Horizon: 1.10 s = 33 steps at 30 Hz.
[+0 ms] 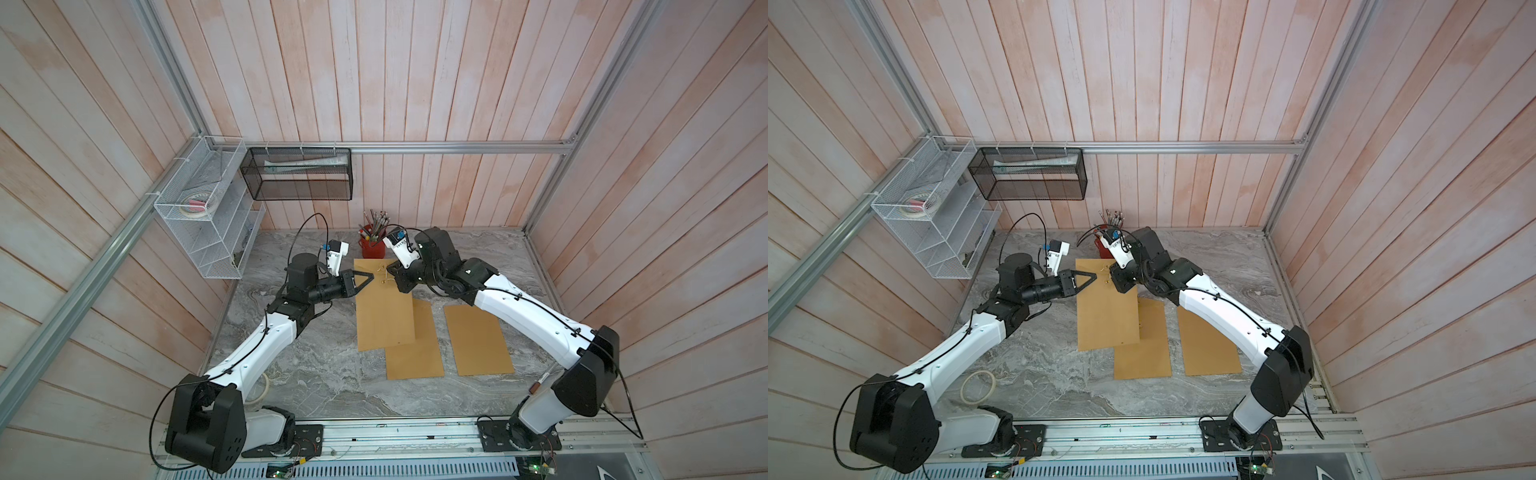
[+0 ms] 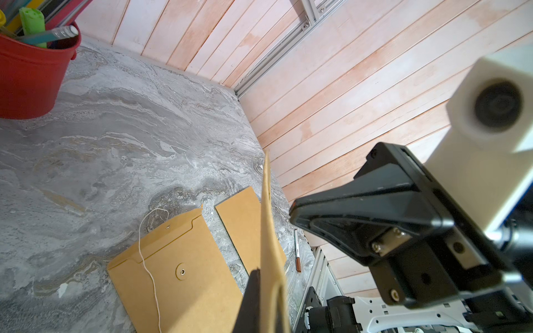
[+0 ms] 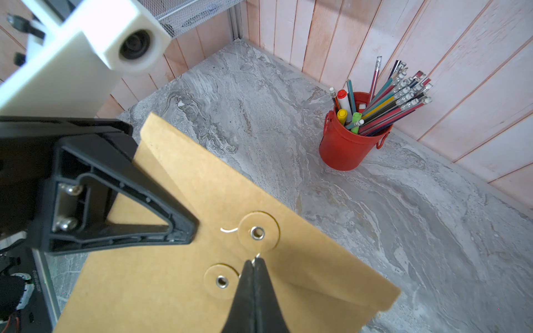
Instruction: Open the file bag
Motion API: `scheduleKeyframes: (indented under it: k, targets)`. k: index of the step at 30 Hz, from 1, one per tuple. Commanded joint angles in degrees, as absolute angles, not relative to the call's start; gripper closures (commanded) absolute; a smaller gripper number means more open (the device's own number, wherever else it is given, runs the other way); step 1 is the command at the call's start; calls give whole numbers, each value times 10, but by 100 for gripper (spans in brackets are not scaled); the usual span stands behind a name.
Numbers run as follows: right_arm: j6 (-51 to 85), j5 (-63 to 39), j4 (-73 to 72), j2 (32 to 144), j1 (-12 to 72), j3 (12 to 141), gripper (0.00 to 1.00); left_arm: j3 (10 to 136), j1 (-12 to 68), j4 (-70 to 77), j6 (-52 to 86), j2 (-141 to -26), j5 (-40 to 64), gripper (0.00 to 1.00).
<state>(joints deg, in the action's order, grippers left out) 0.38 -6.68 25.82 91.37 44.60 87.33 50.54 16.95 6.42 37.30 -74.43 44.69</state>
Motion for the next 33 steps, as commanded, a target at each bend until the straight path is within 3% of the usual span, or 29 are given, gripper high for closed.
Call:
scheduleKeyframes:
  k: [1, 5, 14, 26, 33]
  targets:
    - [-21, -49, 288, 891, 450, 882, 91, 516, 171, 63, 366, -736, 457, 100]
    - [-45, -40, 311, 881, 449, 864, 83, 536, 170, 47, 364, -743, 470, 100]
    - [-68, -34, 301, 853, 449, 822, 76, 578, 171, 12, 357, -763, 494, 100]
    - [-74, -35, 299, 872, 449, 831, 73, 575, 170, 13, 358, -760, 499, 100]
    - [-72, -27, 307, 882, 450, 838, 76, 573, 171, 24, 366, -760, 502, 100]
